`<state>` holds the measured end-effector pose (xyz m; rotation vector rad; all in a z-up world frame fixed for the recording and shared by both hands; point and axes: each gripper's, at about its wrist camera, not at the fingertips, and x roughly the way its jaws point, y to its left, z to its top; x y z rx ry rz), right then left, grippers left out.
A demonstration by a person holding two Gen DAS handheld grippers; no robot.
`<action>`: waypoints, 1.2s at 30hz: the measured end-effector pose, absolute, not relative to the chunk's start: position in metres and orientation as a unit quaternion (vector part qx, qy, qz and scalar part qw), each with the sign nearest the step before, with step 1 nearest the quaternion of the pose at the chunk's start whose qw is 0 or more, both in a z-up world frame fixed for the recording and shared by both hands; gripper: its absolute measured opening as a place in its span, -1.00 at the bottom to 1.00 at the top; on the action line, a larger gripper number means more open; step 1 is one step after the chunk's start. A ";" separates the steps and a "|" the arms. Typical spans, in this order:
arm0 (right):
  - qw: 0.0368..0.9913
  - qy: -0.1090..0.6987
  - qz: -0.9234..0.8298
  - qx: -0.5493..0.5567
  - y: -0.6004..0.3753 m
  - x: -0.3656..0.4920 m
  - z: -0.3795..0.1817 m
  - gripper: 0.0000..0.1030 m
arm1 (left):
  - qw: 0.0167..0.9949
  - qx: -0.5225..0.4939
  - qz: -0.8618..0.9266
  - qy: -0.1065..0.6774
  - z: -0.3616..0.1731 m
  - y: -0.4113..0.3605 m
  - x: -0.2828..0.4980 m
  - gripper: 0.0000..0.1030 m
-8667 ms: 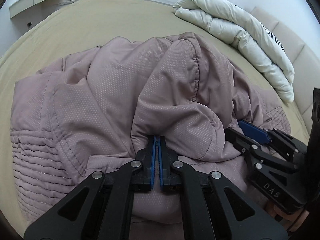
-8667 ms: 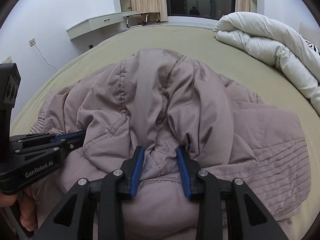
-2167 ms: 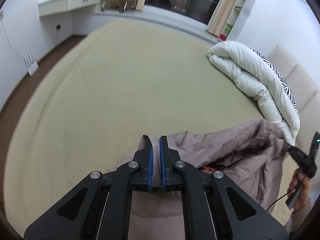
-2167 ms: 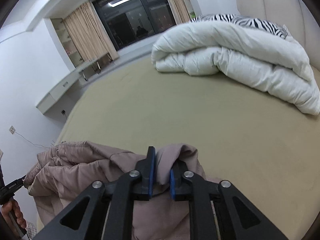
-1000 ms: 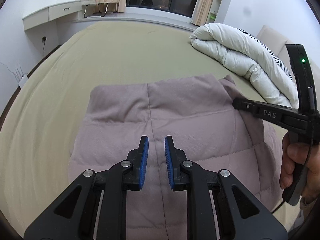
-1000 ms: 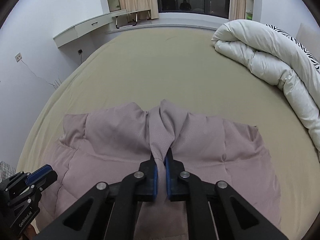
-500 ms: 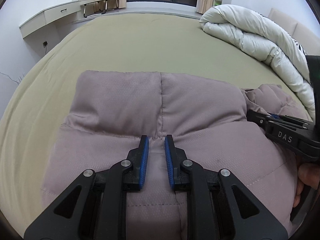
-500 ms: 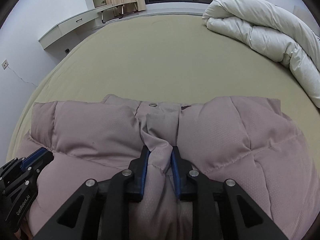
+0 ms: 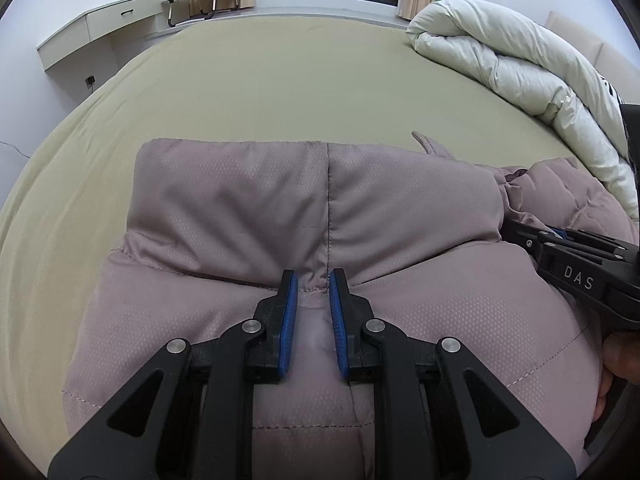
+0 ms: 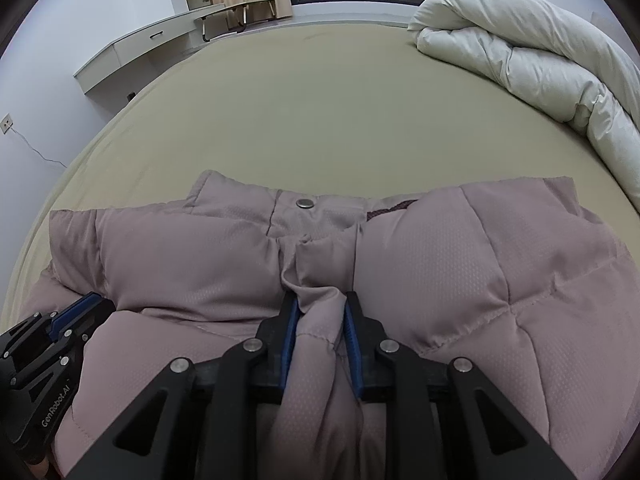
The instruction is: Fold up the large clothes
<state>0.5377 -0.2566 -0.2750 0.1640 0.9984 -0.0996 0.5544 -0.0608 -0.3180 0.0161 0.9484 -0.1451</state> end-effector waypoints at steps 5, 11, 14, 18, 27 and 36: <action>0.874 0.476 -0.043 0.093 -0.260 0.539 -0.278 -0.54 | 0.887 0.007 -0.070 0.457 -0.320 -0.061 0.557 -0.68; 0.878 0.451 -0.002 0.158 -0.275 0.525 -0.259 -0.12 | 0.888 0.006 -0.069 0.455 -0.317 -0.054 0.549 -0.68; 0.889 0.415 0.018 0.191 -0.286 0.490 -0.224 0.30 | 0.889 0.003 -0.067 0.453 -0.314 -0.053 0.544 -0.68; 0.908 0.400 -0.047 0.120 -0.311 0.450 -0.204 0.23 | 0.890 -0.005 -0.071 0.450 -0.311 -0.049 0.538 -0.68; 0.879 0.432 -0.098 0.179 -0.374 0.453 -0.271 -0.12 | 0.888 -0.016 -0.074 0.453 -0.310 -0.043 0.539 -0.68; 0.873 0.419 -0.093 0.230 -0.398 0.460 -0.292 -0.26 | 0.885 -0.043 -0.083 0.455 -0.312 -0.032 0.542 -0.68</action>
